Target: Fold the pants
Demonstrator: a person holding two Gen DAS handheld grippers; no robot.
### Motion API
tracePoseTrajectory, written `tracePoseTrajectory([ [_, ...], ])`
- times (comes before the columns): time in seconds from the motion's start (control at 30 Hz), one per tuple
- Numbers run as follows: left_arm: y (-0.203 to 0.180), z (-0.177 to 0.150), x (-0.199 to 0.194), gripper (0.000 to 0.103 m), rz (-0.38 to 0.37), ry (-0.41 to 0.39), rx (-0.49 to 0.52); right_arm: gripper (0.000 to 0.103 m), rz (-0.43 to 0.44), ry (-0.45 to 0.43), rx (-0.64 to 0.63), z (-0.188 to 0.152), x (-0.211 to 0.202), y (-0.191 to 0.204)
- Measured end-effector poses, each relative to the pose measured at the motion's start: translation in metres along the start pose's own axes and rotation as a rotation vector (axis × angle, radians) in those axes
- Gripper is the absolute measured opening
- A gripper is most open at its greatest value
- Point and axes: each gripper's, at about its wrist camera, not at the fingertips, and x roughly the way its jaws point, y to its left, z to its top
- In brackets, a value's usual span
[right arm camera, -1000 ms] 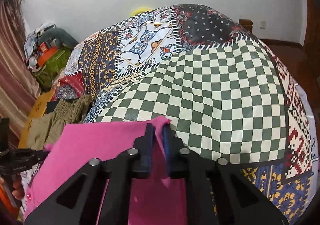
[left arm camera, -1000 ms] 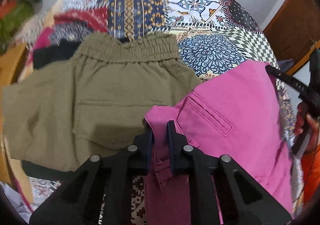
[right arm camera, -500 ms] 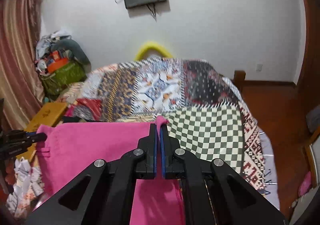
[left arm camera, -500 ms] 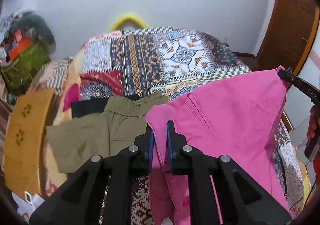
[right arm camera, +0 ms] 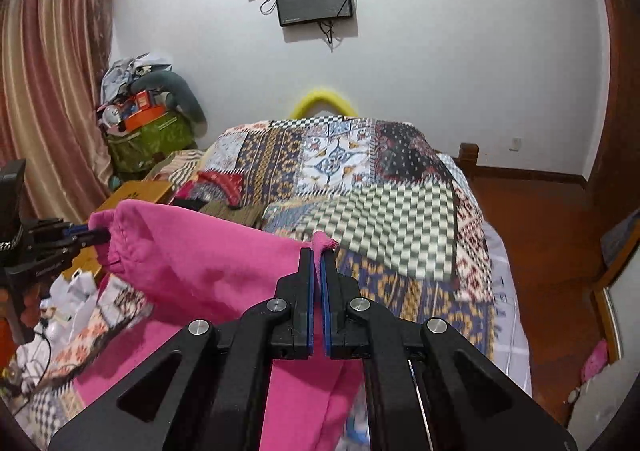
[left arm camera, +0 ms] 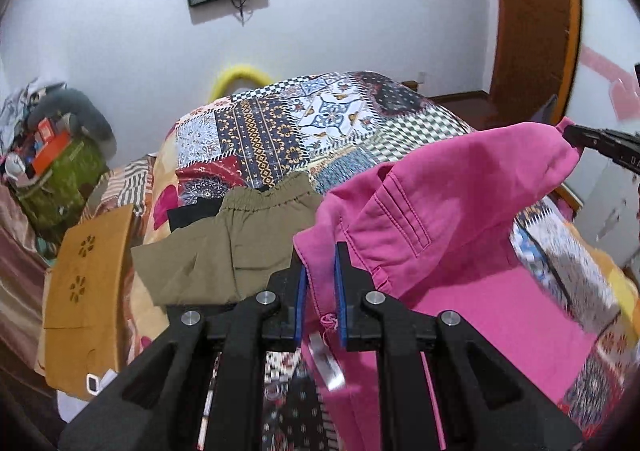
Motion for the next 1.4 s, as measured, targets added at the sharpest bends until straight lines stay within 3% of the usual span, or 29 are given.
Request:
tracePoseTrajectory([
  [0.3,-0.013,-0.06,-0.027,0.018,-0.046,0.082,0.016,0.003,0.013,0.076,-0.019,-0.059,-0.035,0.017],
  [0.57,-0.018,-0.113,-0.033,0.019,-0.066,0.161,-0.005,0.004,0.03,0.169,0.06,-0.118,-0.042,0.018],
  [0.9,-0.005,-0.14,-0.049,0.021,-0.036,0.208,-0.045,0.004,-0.041,0.279,0.08,-0.17,-0.053,0.018],
  [1.03,0.0,-0.131,-0.065,0.038,-0.018,0.17,-0.059,0.009,-0.067,0.265,0.085,-0.167,-0.067,0.016],
  [1.2,-0.011,-0.114,-0.08,0.067,-0.012,0.112,-0.015,0.039,-0.068,0.192,0.065,-0.154,-0.085,0.027],
  [1.27,-0.022,-0.11,-0.08,0.084,-0.014,0.103,0.021,0.049,-0.049,0.178,0.043,-0.148,-0.086,0.036],
  [1.33,-0.034,-0.109,-0.075,0.092,-0.018,0.111,0.059,0.051,-0.02,0.175,0.02,-0.143,-0.081,0.047],
  [1.4,-0.047,-0.111,-0.068,0.093,-0.021,0.128,0.105,0.055,0.013,0.187,-0.004,-0.14,-0.073,0.06],
])
